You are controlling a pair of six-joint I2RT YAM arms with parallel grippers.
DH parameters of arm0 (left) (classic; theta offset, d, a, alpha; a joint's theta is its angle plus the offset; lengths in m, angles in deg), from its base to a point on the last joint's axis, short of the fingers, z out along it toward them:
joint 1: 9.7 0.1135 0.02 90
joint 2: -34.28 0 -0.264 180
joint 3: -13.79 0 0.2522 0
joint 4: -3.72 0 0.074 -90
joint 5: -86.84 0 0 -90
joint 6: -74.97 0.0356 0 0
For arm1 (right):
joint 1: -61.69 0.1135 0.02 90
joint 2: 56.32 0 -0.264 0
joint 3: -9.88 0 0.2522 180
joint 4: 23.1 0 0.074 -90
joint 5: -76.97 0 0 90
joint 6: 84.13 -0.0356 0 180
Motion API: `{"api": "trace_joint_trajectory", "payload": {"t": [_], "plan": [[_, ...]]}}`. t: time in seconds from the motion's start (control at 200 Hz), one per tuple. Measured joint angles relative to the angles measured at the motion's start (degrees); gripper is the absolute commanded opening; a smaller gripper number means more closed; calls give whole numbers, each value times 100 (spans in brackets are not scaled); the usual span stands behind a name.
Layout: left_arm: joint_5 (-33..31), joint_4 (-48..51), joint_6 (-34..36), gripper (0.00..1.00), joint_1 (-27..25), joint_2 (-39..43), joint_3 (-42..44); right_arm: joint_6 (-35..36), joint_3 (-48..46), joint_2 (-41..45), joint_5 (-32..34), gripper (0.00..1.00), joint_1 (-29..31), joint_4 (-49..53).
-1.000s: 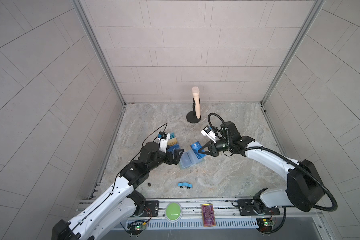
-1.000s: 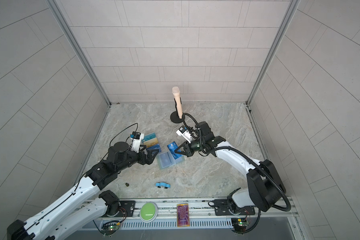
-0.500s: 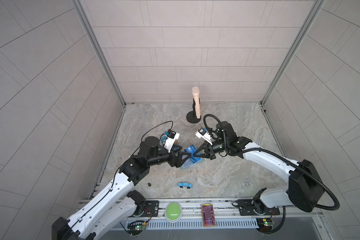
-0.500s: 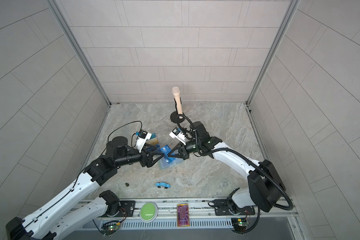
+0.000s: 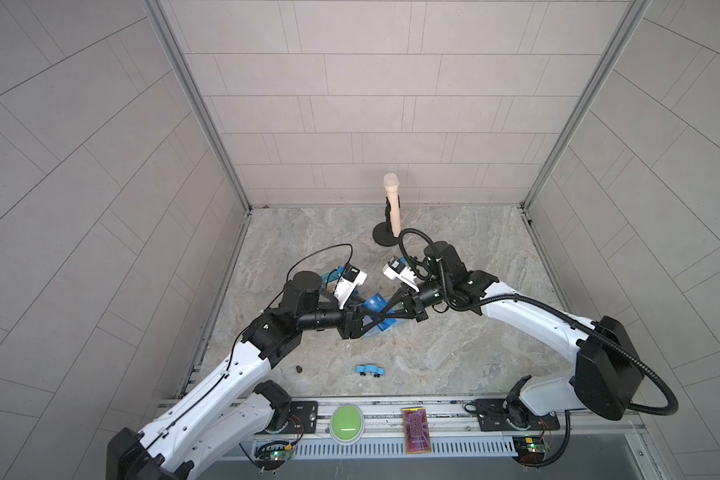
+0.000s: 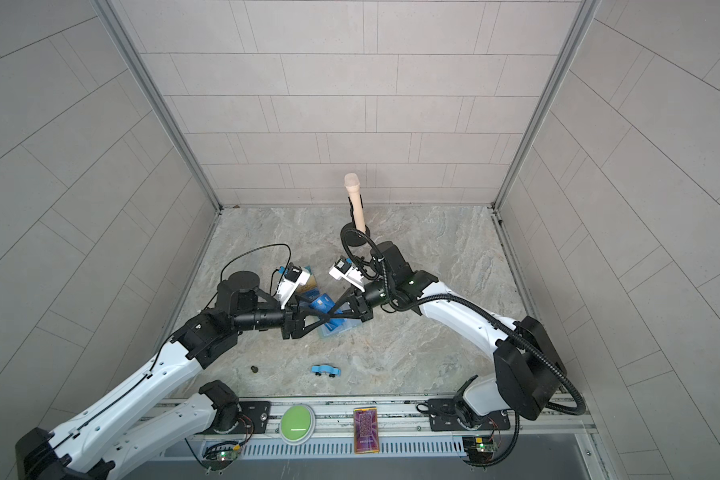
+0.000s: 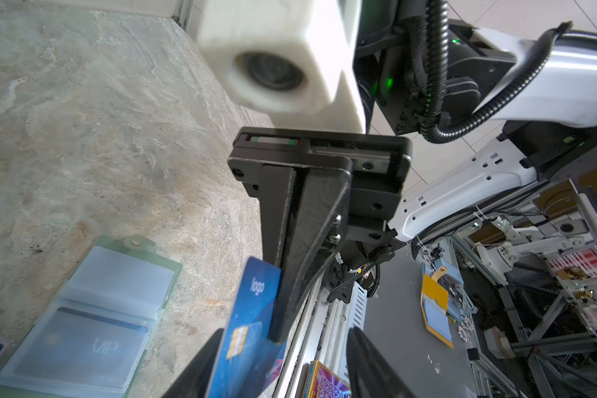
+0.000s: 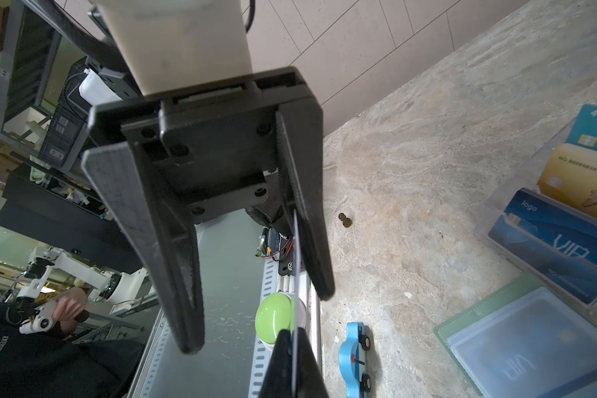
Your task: Take the credit cards out of the card holder
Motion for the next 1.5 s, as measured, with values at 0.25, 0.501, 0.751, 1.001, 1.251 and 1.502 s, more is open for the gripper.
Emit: {"api": "trace_joint_trajectory", "payload": {"t": [0.25,0.501,0.751,1.001,1.251,1.502], "plan": [[103,11,11,41,0,4,0,247,55,-22,-87,0,2,271],[81,120,-7,19,11,20,-2,404,72,-22,-186,0,4,439],[26,155,-28,7,31,50,-2,457,70,-20,-57,19,9,481],[-105,55,-232,0,31,173,-2,87,-328,433,315,38,-216,173],[-422,-48,-378,0,31,310,-2,-839,-1145,1130,977,58,-435,-813],[-1158,-780,-699,0,31,671,122,-2568,-2037,1510,1843,56,-481,-3047]]}}
